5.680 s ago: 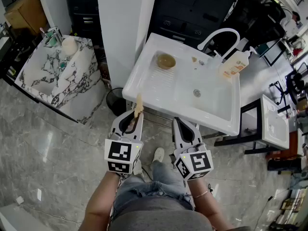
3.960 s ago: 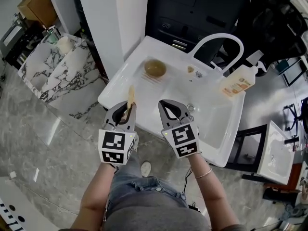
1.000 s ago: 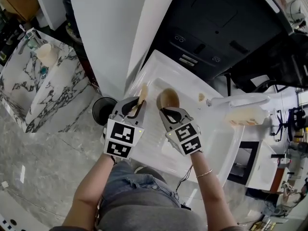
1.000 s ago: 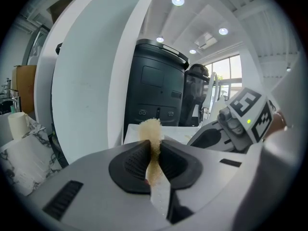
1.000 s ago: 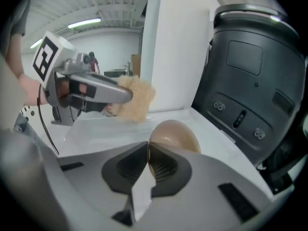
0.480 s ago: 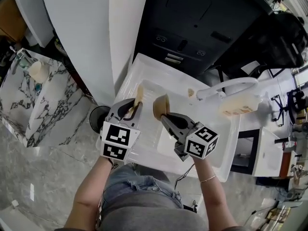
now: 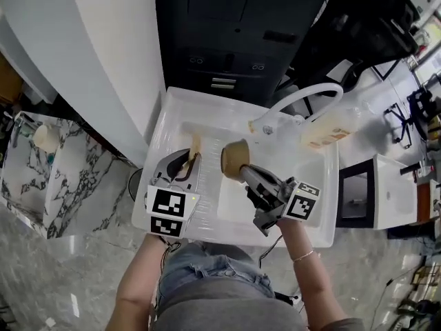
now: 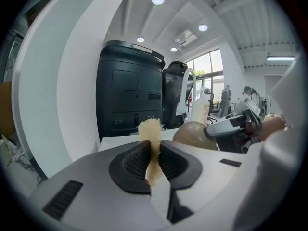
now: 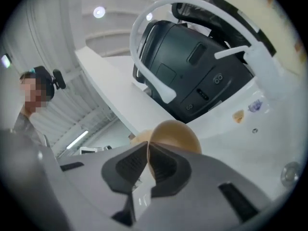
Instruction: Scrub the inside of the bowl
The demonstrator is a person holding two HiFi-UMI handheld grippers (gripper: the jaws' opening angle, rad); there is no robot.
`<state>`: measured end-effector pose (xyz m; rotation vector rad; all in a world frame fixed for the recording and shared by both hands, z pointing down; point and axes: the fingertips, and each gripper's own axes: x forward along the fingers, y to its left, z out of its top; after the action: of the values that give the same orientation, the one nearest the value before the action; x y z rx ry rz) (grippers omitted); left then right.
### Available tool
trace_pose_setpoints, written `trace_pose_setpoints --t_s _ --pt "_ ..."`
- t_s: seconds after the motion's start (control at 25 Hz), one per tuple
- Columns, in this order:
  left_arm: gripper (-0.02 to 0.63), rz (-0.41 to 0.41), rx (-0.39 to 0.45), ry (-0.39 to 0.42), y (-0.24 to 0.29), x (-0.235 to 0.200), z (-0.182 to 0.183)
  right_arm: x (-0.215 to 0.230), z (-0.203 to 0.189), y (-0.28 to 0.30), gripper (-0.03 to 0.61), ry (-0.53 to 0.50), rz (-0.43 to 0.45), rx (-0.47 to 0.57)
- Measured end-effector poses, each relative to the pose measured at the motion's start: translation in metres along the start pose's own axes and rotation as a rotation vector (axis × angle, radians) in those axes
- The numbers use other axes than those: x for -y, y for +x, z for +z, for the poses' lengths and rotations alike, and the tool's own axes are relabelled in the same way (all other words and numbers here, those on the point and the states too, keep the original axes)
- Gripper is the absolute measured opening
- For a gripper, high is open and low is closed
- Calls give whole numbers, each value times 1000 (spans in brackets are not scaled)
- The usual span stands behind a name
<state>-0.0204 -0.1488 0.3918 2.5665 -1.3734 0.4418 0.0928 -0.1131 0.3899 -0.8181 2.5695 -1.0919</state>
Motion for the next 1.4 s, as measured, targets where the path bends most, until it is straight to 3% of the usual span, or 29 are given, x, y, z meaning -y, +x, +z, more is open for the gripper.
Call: trace_pose_setpoints --t_s 0.24,0.6,0.88,1.0,1.12,1.4 --pt "46 -40 -8 39 14 30 8 12 27 -37 24 130 22 183" --pt "46 -99 -9 78 28 69 17 15 37 -68 25 281 93 310" --pt "46 -159 -14 110 30 103 19 34 43 -78 25 363 42 400" --pt "46 -193 -23 130 31 121 15 42 42 -83 25 351 -20 423" --pt "46 -213 -33 177 34 139 11 48 44 -88 24 340 -77 439" --pt "46 -251 -92 299 45 180 7 47 50 -98 23 376 -88 508"
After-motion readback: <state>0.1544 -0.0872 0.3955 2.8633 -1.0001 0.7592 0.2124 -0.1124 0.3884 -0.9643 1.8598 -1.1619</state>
